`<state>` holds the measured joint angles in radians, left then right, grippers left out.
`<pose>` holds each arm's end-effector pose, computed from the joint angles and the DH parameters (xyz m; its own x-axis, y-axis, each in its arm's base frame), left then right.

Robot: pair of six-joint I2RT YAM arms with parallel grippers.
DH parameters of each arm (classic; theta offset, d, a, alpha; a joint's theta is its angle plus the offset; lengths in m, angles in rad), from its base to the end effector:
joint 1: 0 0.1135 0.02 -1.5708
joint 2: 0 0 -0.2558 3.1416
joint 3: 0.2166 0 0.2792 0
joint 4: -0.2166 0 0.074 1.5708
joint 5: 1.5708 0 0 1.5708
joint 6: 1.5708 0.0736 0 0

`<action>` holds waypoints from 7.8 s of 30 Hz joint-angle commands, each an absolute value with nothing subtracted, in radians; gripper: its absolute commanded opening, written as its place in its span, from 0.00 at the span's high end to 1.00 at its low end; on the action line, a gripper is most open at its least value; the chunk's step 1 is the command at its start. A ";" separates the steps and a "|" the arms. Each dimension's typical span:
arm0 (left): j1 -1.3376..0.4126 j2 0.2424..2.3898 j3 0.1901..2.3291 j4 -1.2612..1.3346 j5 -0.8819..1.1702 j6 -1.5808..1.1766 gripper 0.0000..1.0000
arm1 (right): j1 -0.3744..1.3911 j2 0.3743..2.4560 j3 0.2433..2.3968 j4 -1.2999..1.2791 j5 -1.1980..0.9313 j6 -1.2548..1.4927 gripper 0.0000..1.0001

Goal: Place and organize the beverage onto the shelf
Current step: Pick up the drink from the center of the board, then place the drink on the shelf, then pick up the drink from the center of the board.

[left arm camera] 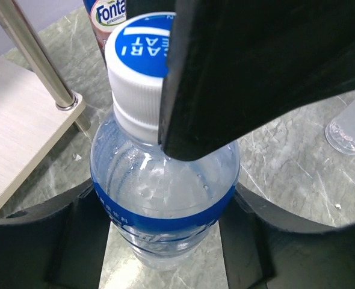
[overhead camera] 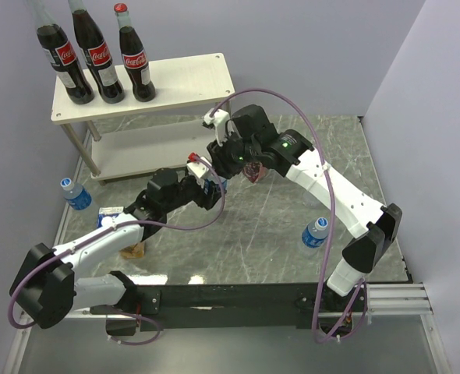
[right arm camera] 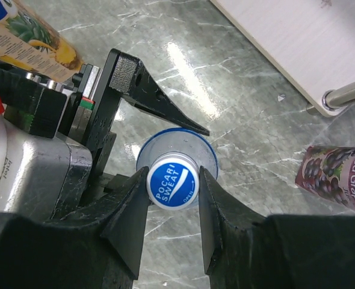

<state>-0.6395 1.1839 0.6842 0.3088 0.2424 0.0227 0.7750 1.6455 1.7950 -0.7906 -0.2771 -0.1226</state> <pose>0.2578 -0.2137 0.2448 -0.1348 0.1277 -0.9826 0.7717 0.6355 -0.0232 0.2830 0.3053 0.3819 -0.3226 -0.4806 -0.8154 -0.8757 0.4786 0.0644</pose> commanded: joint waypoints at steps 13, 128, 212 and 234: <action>-0.641 1.117 0.624 0.518 0.189 -0.118 1.00 | 0.753 1.548 1.804 -0.706 -0.371 -0.104 0.34; -0.482 1.770 1.282 0.644 -0.175 -0.101 0.01 | 0.103 0.980 1.085 -0.279 -0.805 -0.124 0.23; -0.505 0.759 0.736 -0.043 0.095 -0.066 0.00 | -0.052 1.282 1.236 -0.569 -0.215 -0.166 0.38; -0.505 0.749 0.716 -0.009 0.161 -0.100 0.00 | -0.054 1.247 1.144 -0.592 -0.272 -0.183 0.69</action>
